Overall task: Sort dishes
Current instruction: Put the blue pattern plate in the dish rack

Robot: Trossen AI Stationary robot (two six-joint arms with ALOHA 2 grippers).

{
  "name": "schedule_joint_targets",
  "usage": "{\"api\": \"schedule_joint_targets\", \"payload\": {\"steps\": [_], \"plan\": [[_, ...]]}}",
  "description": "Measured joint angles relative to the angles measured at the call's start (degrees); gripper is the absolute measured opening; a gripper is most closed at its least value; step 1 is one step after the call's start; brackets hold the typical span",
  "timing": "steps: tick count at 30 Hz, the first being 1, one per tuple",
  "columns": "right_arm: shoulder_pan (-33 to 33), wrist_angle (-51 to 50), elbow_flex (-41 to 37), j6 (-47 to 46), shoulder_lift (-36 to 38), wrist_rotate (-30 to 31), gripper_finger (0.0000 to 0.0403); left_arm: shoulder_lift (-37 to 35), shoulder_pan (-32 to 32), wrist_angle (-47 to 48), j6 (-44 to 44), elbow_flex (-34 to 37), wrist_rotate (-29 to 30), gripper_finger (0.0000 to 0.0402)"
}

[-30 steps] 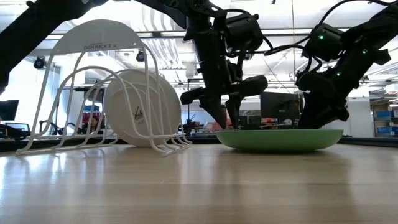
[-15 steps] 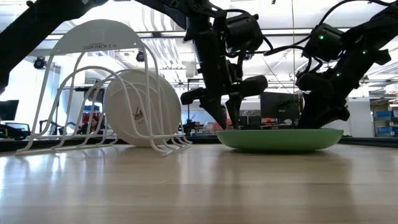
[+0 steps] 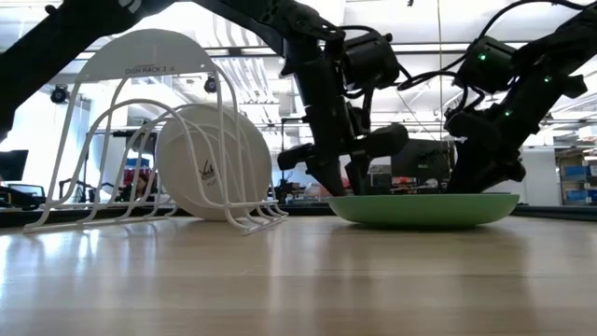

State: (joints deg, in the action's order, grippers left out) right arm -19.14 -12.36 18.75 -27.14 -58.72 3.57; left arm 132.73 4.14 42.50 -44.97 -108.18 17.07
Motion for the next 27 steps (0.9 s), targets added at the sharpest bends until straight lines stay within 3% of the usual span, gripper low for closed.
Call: {"api": "schedule_joint_targets", "payload": {"steps": [27], "plan": [[0.0, 6.95, -3.96, -2.51, 0.02, -0.35, 0.0176, 0.11, 0.13, -7.78, 6.02, -0.7, 2.14, 0.012]]}}
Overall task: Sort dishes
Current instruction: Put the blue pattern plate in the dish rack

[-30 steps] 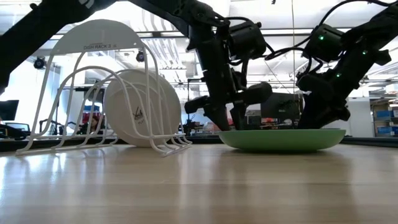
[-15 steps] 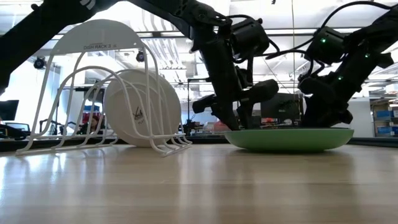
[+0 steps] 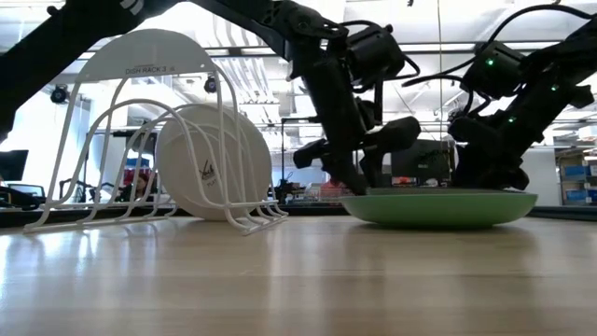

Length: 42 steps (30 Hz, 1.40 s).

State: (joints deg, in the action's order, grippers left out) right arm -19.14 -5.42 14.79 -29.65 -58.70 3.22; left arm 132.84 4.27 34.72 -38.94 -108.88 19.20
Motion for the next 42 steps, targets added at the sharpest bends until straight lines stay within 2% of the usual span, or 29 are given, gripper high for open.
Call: {"api": "schedule_joint_targets", "payload": {"steps": [20, 33, 42], "plan": [[0.0, 1.45, 0.0, 0.0, -0.02, -0.11, 0.0176, -0.15, 0.52, -4.59, 2.71, -0.29, 2.95, 0.0119], [0.0, 3.59, 0.02, 0.05, 0.04, -0.22, 0.0176, -0.26, 0.61, -0.54, 6.98, -6.49, 4.72, 0.0119], [0.02, 4.11, 0.02, 0.32, -0.02, -0.44, 0.0176, -0.33, 0.59, 0.26, 8.22, -6.33, 4.43, 0.0116]]}}
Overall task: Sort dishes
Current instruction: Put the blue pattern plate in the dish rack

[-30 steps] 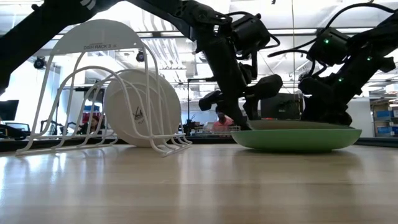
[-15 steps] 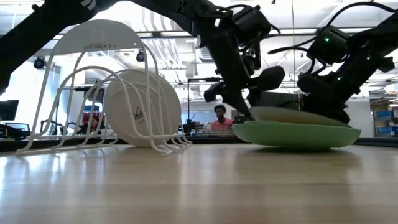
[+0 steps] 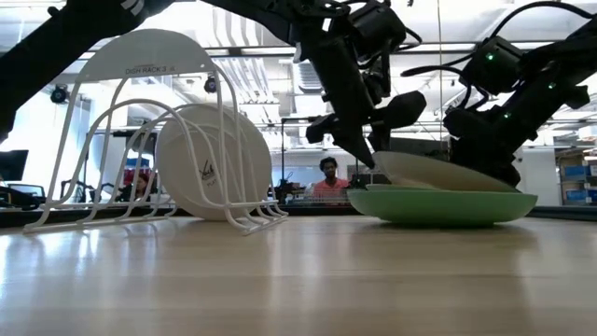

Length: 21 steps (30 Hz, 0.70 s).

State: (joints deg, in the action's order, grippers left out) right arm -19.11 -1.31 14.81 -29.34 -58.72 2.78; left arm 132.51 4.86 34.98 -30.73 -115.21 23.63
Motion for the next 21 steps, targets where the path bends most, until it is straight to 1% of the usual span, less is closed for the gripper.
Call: {"api": "schedule_joint_targets", "payload": {"steps": [5, 7, 9, 14, 15, 21], "plan": [[0.0, 0.59, 0.0, 0.35, -0.02, 0.03, 0.0176, 0.0, -0.09, 0.0, 2.11, -0.06, 1.27, 0.0113], [0.0, 0.88, -0.02, 0.48, -0.02, 0.07, 0.0176, 0.0, -0.09, 0.0, 2.54, -0.1, 2.06, 0.0104], [0.0, 1.24, -0.02, 0.77, -0.04, 0.11, 0.0176, 0.0, -0.09, 0.0, 2.91, -0.1, 2.96, 0.0084], [0.02, 2.36, -0.02, 1.37, -0.04, 0.03, 0.0176, -0.09, 0.07, -0.42, 3.07, -0.17, 4.79, 0.0021], [0.02, 2.64, -0.02, 1.41, -0.04, -0.01, 0.0176, -0.13, 0.09, -0.63, 3.28, -0.32, 5.54, 0.0014], [0.04, 3.18, -0.08, 2.91, -0.04, -0.28, 0.0176, -0.31, 0.11, -0.46, 4.63, -0.38, 5.87, 0.0011]]}}
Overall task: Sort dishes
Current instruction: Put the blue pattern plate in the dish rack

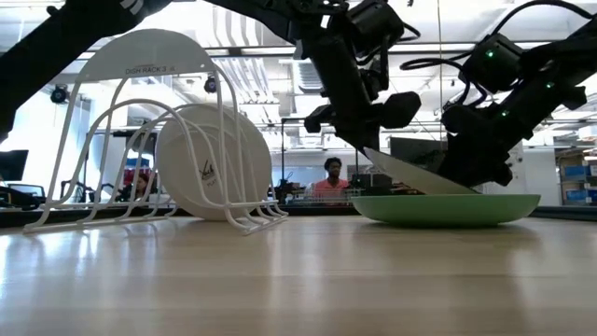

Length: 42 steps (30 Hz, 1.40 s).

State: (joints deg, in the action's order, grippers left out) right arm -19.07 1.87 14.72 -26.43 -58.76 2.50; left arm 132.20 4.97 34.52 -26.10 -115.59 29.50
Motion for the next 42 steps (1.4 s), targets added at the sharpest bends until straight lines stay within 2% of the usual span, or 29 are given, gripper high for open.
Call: {"api": "schedule_joint_targets", "payload": {"steps": [8, 19, 22, 29, 39, 42], "plan": [[-0.07, -0.33, 0.97, 1.06, 2.26, 0.48, 0.0176, 0.09, -0.27, -0.24, 1.04, 0.0, -0.07, 0.0011], [-0.07, -5.75, 3.09, 3.52, 7.35, 0.62, 0.0176, 0.33, -0.31, 0.46, 2.24, 0.11, 1.63, 0.0008], [-0.07, -10.78, 4.81, 5.44, 8.92, 1.6, 0.0176, 0.33, -0.31, 0.37, 2.62, 0.11, 2.6, 0.0008], [-0.09, -27.54, 10.02, 5.58, 12.26, 10.06, 0.0176, 0.33, -0.2, -0.51, 4.03, 0.19, 3.02, 0.0002], [-1.51, -29.28, 10.71, 5.49, 11.51, 10.51, 0.0176, 0.33, -0.31, -2.06, 6.27, 0.2, 3.02, 0.0001], [-1.51, -30.44, 10.67, 5.08, 11.43, 8.2, 0.0176, 0.33, -0.31, -1.66, 6.27, 0.2, 2.18, 0.0001]]}}
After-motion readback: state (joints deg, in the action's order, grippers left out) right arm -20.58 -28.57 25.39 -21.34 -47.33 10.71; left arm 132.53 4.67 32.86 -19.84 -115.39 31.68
